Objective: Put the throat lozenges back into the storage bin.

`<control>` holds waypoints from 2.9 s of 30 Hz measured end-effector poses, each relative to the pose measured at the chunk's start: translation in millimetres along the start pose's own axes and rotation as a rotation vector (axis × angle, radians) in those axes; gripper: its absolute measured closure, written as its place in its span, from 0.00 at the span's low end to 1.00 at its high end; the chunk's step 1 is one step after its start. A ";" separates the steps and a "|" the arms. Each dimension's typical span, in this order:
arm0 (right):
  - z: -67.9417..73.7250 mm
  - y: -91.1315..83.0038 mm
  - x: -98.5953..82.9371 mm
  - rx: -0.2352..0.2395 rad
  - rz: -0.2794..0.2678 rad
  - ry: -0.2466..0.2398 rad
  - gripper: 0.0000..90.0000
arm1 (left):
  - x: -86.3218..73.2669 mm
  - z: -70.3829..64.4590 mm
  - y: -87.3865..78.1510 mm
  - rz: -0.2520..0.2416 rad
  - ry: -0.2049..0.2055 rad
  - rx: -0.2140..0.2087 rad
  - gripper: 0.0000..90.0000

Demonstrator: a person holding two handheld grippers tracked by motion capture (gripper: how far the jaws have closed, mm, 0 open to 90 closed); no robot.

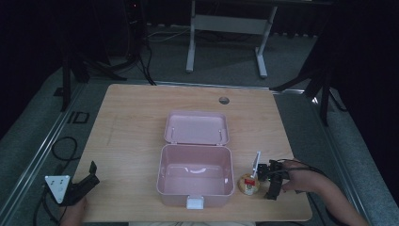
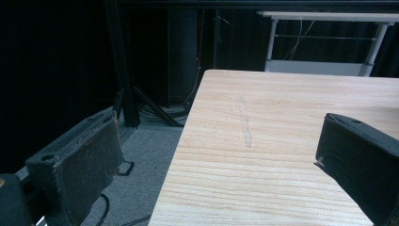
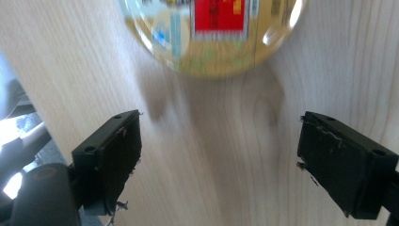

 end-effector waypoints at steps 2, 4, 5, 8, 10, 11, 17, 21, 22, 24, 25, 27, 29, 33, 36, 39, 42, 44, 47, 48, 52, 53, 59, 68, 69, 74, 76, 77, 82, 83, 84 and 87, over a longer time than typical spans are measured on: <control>1.4 0.9 6.5 -0.005 -0.005 -0.018 0.15 | 0.0 0.0 -0.1 -0.001 0.001 0.000 0.01; 2.1 1.2 12.4 -0.004 -0.015 -0.034 0.15 | 0.0 0.1 0.0 -0.002 -0.001 -0.001 0.01; 2.3 1.4 15.4 -0.006 -0.018 -0.034 0.15 | 0.0 0.1 -0.1 -0.002 -0.001 -0.001 0.01; 3.1 2.6 23.9 -0.004 -0.026 -0.047 0.15 | 0.0 0.2 -0.1 -0.002 -0.002 -0.003 0.01; 4.5 4.4 29.3 -0.008 -0.026 -0.068 0.15 | 0.0 0.3 -0.2 -0.002 -0.001 -0.006 0.01; 5.4 5.2 32.1 -0.003 -0.026 -0.070 0.15 | 0.1 0.3 -0.2 -0.003 -0.002 -0.006 0.01; 8.1 8.3 46.7 -0.007 -0.040 -0.099 0.16 | 0.0 0.6 -0.3 -0.002 -0.003 -0.008 0.01; 9.3 8.6 49.6 -0.008 -0.025 -0.125 0.22 | 0.0 0.7 -0.3 -0.002 -0.003 -0.008 0.01; 9.2 8.1 49.2 -0.008 -0.020 -0.130 0.22 | 0.0 0.7 -0.3 -0.002 -0.003 -0.008 0.01; 9.2 5.8 47.5 0.002 -0.017 -0.120 0.22 | 0.0 0.7 -0.3 -0.002 -0.005 -0.008 0.01; 9.3 3.9 46.2 0.004 -0.012 -0.107 0.22 | 0.0 0.7 -0.3 -0.002 -0.005 -0.008 0.01; 8.0 -1.2 43.3 0.003 -0.009 -0.118 0.22 | 0.0 0.6 -0.3 -0.002 -0.003 -0.007 0.01; 7.1 -7.5 40.9 0.000 -0.024 -0.103 0.22 | 0.0 0.3 -0.2 -0.001 -0.003 -0.007 0.01; 4.5 -21.8 36.2 -0.002 -0.050 -0.083 0.22 | 0.0 0.1 -0.1 -0.001 -0.004 -0.006 0.01; 3.4 -31.0 32.8 -0.008 -0.053 -0.066 0.22 | 0.0 0.0 0.0 0.000 -0.001 -0.006 0.01; 3.3 -38.1 30.2 -0.007 -0.047 -0.062 0.22 | -0.1 0.0 0.0 0.000 -0.001 -0.006 0.01; 5.0 -45.0 28.1 -0.003 -0.037 -0.057 0.22 | -0.1 0.0 0.1 0.000 -0.001 -0.005 0.01; 5.8 -51.0 27.2 -0.002 -0.037 -0.058 0.22 | -0.1 -0.2 0.0 0.000 0.000 -0.004 0.01; 6.6 -62.9 26.3 -0.009 -0.046 -0.055 0.22 | -0.1 -0.2 0.0 0.001 0.000 -0.004 0.01; 7.1 -67.3 26.3 -0.012 -0.053 -0.056 0.22 | -0.1 -0.2 0.1 0.000 0.000 -0.005 0.01; 8.8 -85.3 26.8 -0.022 -0.065 -0.051 0.22 | -0.1 -0.4 0.1 0.001 0.001 -0.006 0.01; 9.1 -89.4 27.1 -0.021 -0.068 -0.053 0.22 | -0.1 -0.5 0.2 0.001 0.002 -0.006 0.01; 10.6 -111.3 30.3 -0.026 -0.078 -0.047 0.22 | -0.2 -0.8 0.1 -0.002 0.005 -0.006 0.01; 17.3 -133.0 44.3 -0.044 -0.090 -0.079 0.22 | -0.3 -0.8 0.2 -0.004 0.005 -0.005 0.01; 17.9 -135.0 46.3 -0.047 -0.090 -0.083 0.22 | -0.3 -0.8 0.2 -0.004 0.005 -0.004 0.01; 22.0 -143.9 56.8 -0.052 -0.092 -0.105 0.22 | -0.3 -0.9 0.3 -0.005 0.004 -0.005 0.01; 23.7 -146.8 61.4 -0.060 -0.091 -0.112 0.22 | -0.2 -0.9 0.4 -0.005 0.003 -0.006 0.01; 24.2 -148.0 64.1 -0.055 -0.090 -0.110 0.22 | -0.3 -0.9 0.3 -0.005 0.004 -0.005 0.01; 27.8 -150.9 79.7 -0.051 -0.095 -0.137 0.22 | -0.2 -0.6 0.1 -0.005 0.003 -0.006 0.01; 28.8 -151.3 83.9 -0.046 -0.091 -0.140 0.22 | -0.2 -0.6 0.1 -0.004 0.002 -0.007 0.01; 28.8 -151.3 83.9 -0.046 -0.091 -0.140 0.22 | -0.2 -0.6 0.1 -0.004 0.002 -0.007 0.01; 34.2 -152.2 97.1 -0.044 -0.095 -0.177 0.22 | -0.2 -0.5 0.1 -0.004 0.001 -0.008 0.01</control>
Point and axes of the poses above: each handheld gripper's, and its own axes: y roughly forward along the jaws, x roughly out of its top, z roughly to its left, the point moved 3 cm from there along y, roughly forward along the jaws, and after that the axes turned 5 degrees about y, right-handed, at the moved point
